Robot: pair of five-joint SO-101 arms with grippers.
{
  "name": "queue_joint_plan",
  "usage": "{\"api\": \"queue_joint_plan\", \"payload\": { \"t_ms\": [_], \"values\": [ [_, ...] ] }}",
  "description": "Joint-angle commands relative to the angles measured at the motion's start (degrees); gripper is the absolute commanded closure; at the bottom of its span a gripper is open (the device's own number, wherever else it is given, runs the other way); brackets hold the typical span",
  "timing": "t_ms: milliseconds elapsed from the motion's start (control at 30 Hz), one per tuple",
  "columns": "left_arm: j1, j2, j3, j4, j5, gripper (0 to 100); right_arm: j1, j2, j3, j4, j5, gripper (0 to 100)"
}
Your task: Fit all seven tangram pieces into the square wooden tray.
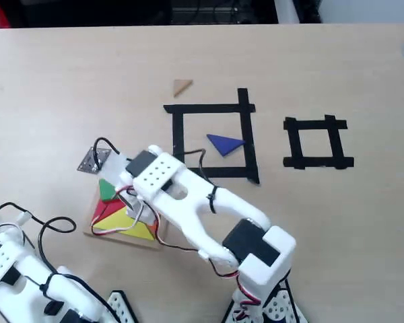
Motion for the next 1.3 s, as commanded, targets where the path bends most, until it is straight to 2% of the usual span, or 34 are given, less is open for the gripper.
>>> {"api": "queue_joint_plan", "payload": {
  "t_ms": [0,567,1267],
  "values": [
    [-0.3,-0.9,-0.2,-0.6,0.5,97,-0.9,-2.9,1.2,-3.4,-1.1,77.8],
    [-0.4,-0.9,-0.2,-0.8,0.6,97,-4.0,-2.8,1.3,-4.2,-1.1,77.7],
    [-0.2,-0.9,-0.2,-0.8,0.6,97,-0.8,5.5,-1.5,-6.6,-0.8,77.9]
  ]
}}
